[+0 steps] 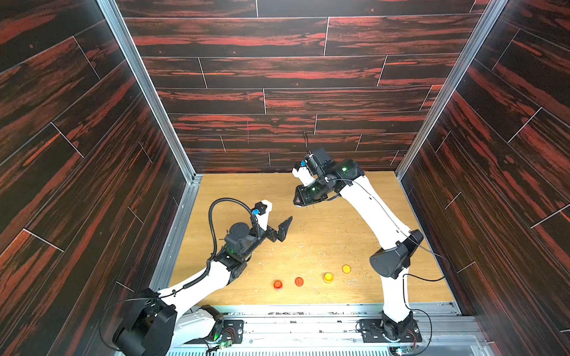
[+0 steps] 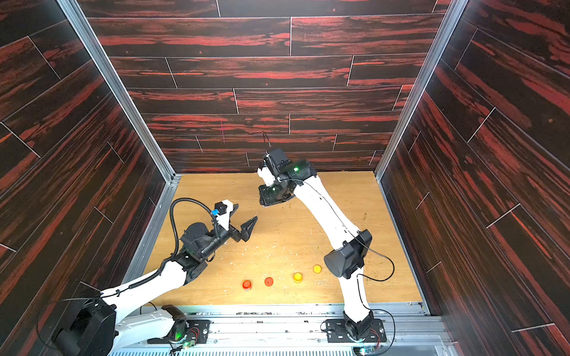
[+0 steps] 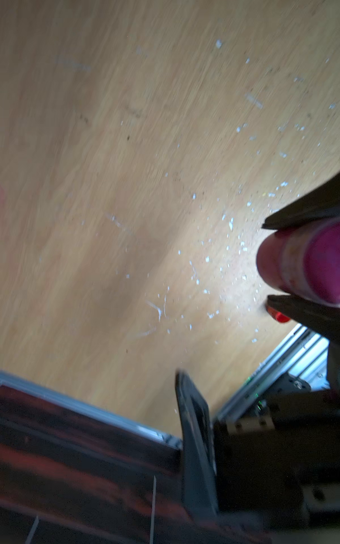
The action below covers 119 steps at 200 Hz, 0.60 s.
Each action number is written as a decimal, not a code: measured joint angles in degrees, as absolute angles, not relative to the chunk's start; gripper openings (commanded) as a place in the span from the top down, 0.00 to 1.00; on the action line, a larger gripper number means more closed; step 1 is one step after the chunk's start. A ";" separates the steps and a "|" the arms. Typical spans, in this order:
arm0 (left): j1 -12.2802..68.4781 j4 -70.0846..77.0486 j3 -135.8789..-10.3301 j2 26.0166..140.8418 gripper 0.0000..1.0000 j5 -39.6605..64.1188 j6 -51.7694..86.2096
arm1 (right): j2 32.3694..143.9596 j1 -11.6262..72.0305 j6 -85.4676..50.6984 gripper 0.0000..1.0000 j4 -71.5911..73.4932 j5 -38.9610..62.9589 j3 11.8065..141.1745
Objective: Close the paint jar lid
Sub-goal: Place the paint jar at the center of the board.
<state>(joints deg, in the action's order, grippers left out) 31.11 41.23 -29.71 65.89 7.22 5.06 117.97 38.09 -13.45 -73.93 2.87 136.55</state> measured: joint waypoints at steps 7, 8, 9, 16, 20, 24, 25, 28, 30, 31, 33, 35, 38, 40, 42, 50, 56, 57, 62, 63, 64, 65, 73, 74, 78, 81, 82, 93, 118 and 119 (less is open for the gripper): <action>31.07 39.94 -29.10 64.62 0.00 6.39 5.45 | 117.95 37.43 -13.45 0.72 -73.65 1.96 135.50; 31.07 39.81 -29.06 64.51 0.00 6.33 5.45 | 117.97 37.36 -13.45 0.72 -73.58 1.85 135.39; 31.07 39.57 -28.99 64.20 0.00 6.13 5.45 | 117.95 37.26 -13.45 0.72 -73.52 1.67 135.17; 31.03 37.80 -28.93 62.92 0.00 5.37 5.74 | 117.95 36.64 -13.45 0.71 -73.08 0.89 134.04; 31.03 36.75 -28.97 62.08 0.00 4.91 5.85 | 117.84 36.23 -13.43 0.72 -72.66 0.49 133.16; 31.03 35.64 -29.04 61.23 0.00 4.38 6.07 | 117.71 35.79 -13.45 0.72 -72.10 -0.08 132.03; 31.03 35.44 -29.06 61.12 0.00 4.32 6.07 | 117.67 35.70 -13.43 0.72 -72.01 -0.14 131.83; 31.03 34.61 -29.15 60.55 0.00 3.95 6.13 | 117.54 35.46 -13.43 0.71 -71.64 -0.56 131.02; 31.03 34.02 -29.21 60.14 0.00 3.64 6.37 | 117.40 35.18 -13.45 0.72 -71.33 -0.84 130.34; 31.03 33.82 -29.23 59.99 0.00 3.53 6.42 | 117.36 35.09 -13.45 0.72 -71.24 -0.93 130.13; 31.03 33.15 -29.34 59.61 0.00 3.18 6.55 | 117.21 34.89 -13.43 0.72 -70.94 -1.15 129.45; 31.03 32.51 -29.45 59.24 0.00 2.83 6.70 | 117.12 34.79 -13.43 0.72 -70.81 -1.32 128.99; 31.03 31.57 -29.65 58.76 0.00 2.33 7.03 | 116.90 34.35 -13.45 0.72 -70.35 -1.63 127.94; 31.03 30.83 -29.85 58.46 0.00 1.93 7.29 | 116.81 34.20 -13.43 0.72 -70.15 -1.74 127.50; 31.03 30.15 -30.04 58.15 0.00 1.54 7.57 | 116.64 34.00 -13.45 0.71 -69.84 -1.91 126.85; 31.00 27.66 -30.85 57.36 0.00 0.21 8.64 | 115.94 33.12 -13.45 0.72 -68.40 -2.50 124.09; 30.96 25.71 -31.64 56.99 0.00 -0.73 9.39 | 115.31 32.51 -13.47 0.72 -67.29 -2.90 121.97; 30.96 25.23 -31.83 56.90 0.00 -0.93 9.52 | 115.13 32.32 -13.47 0.72 -66.94 -2.96 121.38; 30.85 23.68 -32.53 56.77 0.00 -1.48 10.13 | 114.52 31.75 -13.47 0.72 -65.82 -3.29 119.44; 30.85 23.51 -32.62 56.77 0.00 -1.52 10.20 | 114.43 31.68 -13.50 0.72 -65.65 -3.31 119.15; 30.83 23.33 -32.71 56.75 0.00 -1.58 10.28 | 114.34 31.59 -13.50 0.72 -65.45 -3.33 118.87; 30.81 22.98 -32.86 56.73 0.00 -1.67 10.46 | 114.19 31.42 -13.50 0.72 -65.12 -3.42 118.32; 30.74 21.15 -33.67 56.60 0.00 -2.02 11.18 | 113.36 30.61 -13.50 0.72 -63.48 -3.84 115.42; 30.74 20.99 -33.71 56.58 0.00 -2.04 11.25 | 113.23 30.48 -13.50 0.72 -63.11 -3.92 114.96; 30.68 20.29 -33.93 56.47 0.00 -2.07 11.73 | 112.95 30.11 -13.50 0.72 -62.24 -4.19 113.62; 30.65 19.92 -34.00 56.38 0.00 -2.09 12.14 | 112.66 29.82 -13.47 0.72 -61.56 -4.29 112.60; 30.63 19.81 -34.00 56.36 0.00 -2.09 12.16 | 112.62 29.76 -13.50 0.72 -61.41 -4.36 112.36; 30.59 18.48 -34.02 55.88 0.00 -2.15 13.45 | 112.22 28.77 -13.47 0.72 -58.78 -4.86 108.81; 30.59 17.06 -33.98 54.98 0.00 -1.98 16.14 | 112.31 27.31 -13.43 0.72 -52.82 -5.19 101.86; 30.59 17.06 -33.98 54.98 0.00 -1.96 16.14 | 112.31 27.27 -13.43 0.72 -52.64 -5.17 101.69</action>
